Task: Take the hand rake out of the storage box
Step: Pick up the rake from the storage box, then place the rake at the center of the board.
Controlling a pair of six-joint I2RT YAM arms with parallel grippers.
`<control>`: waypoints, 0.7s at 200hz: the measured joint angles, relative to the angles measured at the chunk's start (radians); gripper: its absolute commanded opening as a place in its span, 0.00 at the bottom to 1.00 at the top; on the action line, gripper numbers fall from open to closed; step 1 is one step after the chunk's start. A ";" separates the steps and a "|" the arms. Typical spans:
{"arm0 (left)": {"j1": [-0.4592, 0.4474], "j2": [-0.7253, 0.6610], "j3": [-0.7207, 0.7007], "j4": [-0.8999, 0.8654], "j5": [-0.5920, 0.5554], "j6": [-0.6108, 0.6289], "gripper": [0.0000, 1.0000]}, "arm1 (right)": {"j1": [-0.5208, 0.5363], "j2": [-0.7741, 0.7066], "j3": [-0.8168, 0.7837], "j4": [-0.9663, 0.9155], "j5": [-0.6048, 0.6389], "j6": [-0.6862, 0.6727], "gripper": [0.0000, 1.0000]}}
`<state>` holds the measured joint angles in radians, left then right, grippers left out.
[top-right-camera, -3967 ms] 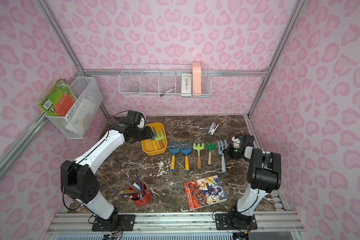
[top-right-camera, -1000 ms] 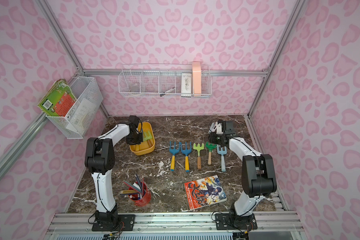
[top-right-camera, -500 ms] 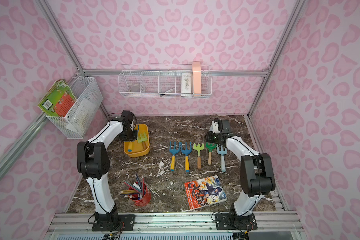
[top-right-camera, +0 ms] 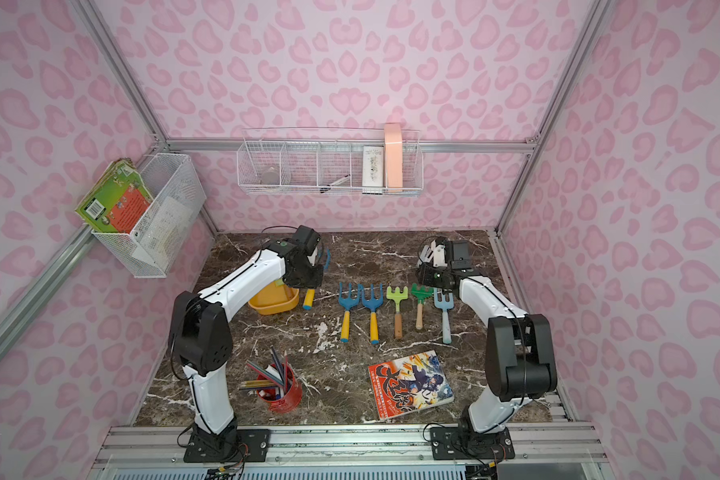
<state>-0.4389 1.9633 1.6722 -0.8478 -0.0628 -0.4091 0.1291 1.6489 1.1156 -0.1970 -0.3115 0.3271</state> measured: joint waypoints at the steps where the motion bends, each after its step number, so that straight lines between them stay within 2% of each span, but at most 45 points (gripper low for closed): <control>1: -0.001 0.000 -0.002 0.001 0.000 -0.002 0.10 | 0.000 -0.001 -0.001 0.000 0.000 0.000 0.48; 75: -0.060 0.010 -0.172 0.060 -0.010 -0.086 0.09 | -0.011 -0.013 -0.030 0.002 -0.005 -0.010 0.48; 140: -0.100 0.035 -0.211 0.092 -0.011 -0.113 0.10 | -0.011 -0.003 -0.030 0.008 -0.014 -0.010 0.48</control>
<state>-0.5385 1.9987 1.4609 -0.7559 -0.0738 -0.5217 0.1184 1.6459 1.0859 -0.1886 -0.3260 0.3172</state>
